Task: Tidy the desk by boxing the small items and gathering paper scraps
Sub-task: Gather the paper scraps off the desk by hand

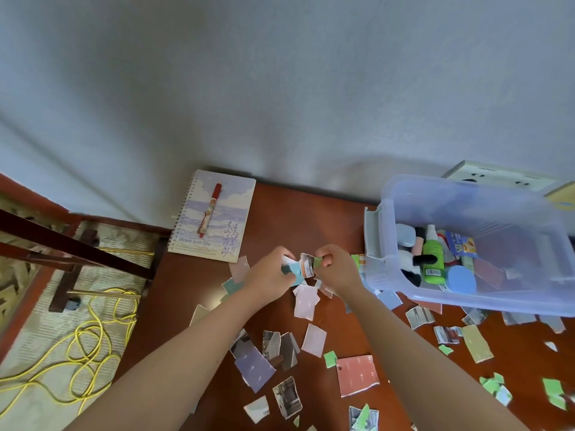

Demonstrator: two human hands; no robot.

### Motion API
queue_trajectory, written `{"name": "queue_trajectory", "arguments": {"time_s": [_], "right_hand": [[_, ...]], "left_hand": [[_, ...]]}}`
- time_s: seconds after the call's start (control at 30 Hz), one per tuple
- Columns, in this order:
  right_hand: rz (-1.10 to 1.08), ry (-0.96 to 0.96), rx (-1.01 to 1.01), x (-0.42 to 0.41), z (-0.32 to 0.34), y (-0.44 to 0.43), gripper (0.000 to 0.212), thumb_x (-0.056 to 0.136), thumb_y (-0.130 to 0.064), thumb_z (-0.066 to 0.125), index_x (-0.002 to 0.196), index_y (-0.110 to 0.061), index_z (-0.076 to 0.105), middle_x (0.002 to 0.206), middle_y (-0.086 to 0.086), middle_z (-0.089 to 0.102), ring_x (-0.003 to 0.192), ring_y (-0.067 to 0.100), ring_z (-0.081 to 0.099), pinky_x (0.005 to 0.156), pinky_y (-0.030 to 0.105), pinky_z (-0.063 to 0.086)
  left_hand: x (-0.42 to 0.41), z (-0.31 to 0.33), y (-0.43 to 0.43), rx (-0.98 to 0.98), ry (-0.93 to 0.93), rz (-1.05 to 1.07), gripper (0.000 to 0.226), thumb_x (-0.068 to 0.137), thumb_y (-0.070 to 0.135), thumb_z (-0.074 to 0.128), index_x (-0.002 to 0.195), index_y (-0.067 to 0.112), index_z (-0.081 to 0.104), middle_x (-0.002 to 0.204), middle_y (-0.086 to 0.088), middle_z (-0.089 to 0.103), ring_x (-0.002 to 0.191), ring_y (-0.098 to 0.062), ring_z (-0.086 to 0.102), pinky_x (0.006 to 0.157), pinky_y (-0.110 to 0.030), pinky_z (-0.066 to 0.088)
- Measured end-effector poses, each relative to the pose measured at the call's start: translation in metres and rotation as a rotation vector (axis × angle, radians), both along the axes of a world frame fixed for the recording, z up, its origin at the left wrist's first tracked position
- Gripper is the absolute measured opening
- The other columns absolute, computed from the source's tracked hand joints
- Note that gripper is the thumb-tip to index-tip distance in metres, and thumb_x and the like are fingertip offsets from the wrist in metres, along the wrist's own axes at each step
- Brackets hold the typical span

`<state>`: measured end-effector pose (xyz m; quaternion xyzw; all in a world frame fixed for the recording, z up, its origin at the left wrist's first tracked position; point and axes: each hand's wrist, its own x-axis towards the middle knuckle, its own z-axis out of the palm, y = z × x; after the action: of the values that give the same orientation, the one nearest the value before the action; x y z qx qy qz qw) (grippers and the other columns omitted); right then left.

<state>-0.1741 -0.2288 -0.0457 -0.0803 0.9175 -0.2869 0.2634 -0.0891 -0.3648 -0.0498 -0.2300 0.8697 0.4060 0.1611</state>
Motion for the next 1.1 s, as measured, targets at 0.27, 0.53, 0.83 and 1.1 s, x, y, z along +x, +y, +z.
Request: {"name": "queue_trajectory", "arguments": {"time_s": [0.27,0.53,0.83,1.1], "right_hand": [[0.160,0.067,0.211,0.018,-0.007,0.026,0.036,0.084,-0.028,0.072,0.117,-0.025,0.058,0.122,-0.001,0.055,0.100,0.018,0.060,0.084,0.025,0.054],[0.377,0.125,0.366,0.026,-0.009,0.035,0.072,0.071,-0.030,0.082,0.129,-0.030,0.040,0.138,0.002,0.033,0.120,0.024,0.045,0.094,0.033,0.052],[0.348,0.052,0.191,0.039,-0.003,0.040,0.045,0.075,-0.010,0.077,0.113,-0.022,0.056,0.114,0.000,0.050,0.095,0.020,0.058,0.080,0.022,0.051],[0.280,-0.054,0.185,0.049,-0.001,0.044,0.014,0.086,-0.022,0.069,0.098,-0.019,0.063,0.099,0.002,0.068,0.078,0.011,0.054,0.058,0.013,0.035]], "left_hand": [[0.009,-0.002,0.026,-0.051,-0.036,-0.140,0.031,0.088,0.026,0.061,0.113,0.029,0.044,0.120,0.003,0.062,0.102,-0.015,0.060,0.077,-0.027,0.050],[0.021,-0.005,0.048,-0.358,0.015,-0.341,0.064,0.068,0.048,0.067,0.119,0.020,0.042,0.114,0.001,0.046,0.103,-0.018,0.049,0.082,-0.032,0.052],[0.020,-0.005,0.058,-0.356,0.017,-0.386,0.033,0.080,0.032,0.062,0.108,0.017,0.054,0.108,-0.002,0.061,0.102,-0.023,0.056,0.076,-0.030,0.045],[0.029,-0.002,0.056,-0.183,-0.014,-0.254,0.020,0.091,0.026,0.058,0.110,0.019,0.058,0.109,-0.001,0.066,0.098,-0.022,0.060,0.078,-0.033,0.050]]}}
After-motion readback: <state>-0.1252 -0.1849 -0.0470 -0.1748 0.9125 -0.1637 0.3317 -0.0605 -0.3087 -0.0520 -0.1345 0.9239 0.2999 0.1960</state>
